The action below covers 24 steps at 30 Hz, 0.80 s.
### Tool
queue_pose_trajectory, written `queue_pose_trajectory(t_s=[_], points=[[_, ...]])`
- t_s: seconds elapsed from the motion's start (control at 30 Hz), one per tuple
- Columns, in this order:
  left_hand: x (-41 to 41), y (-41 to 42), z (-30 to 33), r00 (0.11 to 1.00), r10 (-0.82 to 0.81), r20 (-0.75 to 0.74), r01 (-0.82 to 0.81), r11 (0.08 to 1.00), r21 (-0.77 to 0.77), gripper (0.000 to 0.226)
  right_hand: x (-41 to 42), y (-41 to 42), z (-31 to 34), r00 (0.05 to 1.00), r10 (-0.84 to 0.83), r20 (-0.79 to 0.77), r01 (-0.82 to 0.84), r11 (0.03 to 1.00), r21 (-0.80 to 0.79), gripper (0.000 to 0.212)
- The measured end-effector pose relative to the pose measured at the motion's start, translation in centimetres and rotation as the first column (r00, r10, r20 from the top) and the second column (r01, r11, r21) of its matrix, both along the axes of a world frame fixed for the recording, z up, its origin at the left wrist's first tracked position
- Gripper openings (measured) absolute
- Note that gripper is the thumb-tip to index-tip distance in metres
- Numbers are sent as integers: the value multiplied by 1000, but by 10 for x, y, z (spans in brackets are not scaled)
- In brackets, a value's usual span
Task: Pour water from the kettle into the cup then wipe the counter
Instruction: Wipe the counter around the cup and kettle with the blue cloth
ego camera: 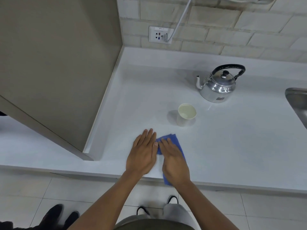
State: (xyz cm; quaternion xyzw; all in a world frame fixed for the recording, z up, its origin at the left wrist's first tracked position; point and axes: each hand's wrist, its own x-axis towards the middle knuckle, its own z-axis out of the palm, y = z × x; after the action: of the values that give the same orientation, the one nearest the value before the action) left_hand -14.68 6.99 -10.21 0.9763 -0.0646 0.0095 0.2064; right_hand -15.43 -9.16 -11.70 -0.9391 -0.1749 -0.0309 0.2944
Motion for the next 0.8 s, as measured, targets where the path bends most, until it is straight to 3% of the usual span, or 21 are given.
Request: queue_pose_trajectory(t_s=[0.1, 0.33, 0.43, 0.53, 0.6, 0.67, 0.8], points=[[0, 1, 2, 1000, 13, 2, -13, 1000, -9, 79, -11, -26, -6, 991, 117, 66, -115, 993, -24, 77], [-1, 0, 7, 1000, 15, 10, -16, 1000, 17, 81, 29, -2, 17, 985, -172, -26, 171, 985, -26, 64], [-2, 1, 11, 999, 29, -35, -33, 991, -132, 78, 16, 32, 22, 994, -87, -62, 91, 994, 53, 50], [-6, 4, 18, 996, 75, -52, -88, 942, -324, 71, 7, 27, 42, 989, -31, -145, 68, 964, 259, 47], [-11, -1, 23, 995, 89, 45, -75, 965, -253, 65, 8, 1, 54, 970, -129, -205, 200, 906, 374, 43], [-16, -20, 29, 987, 89, 132, -72, 989, -128, 60, 13, -28, 61, 949, -289, -124, 314, 867, 386, 39], [-22, -80, 37, 982, 178, -55, -178, 984, -2, 67, 40, -84, 42, 915, -398, 70, 379, 905, 195, 37]])
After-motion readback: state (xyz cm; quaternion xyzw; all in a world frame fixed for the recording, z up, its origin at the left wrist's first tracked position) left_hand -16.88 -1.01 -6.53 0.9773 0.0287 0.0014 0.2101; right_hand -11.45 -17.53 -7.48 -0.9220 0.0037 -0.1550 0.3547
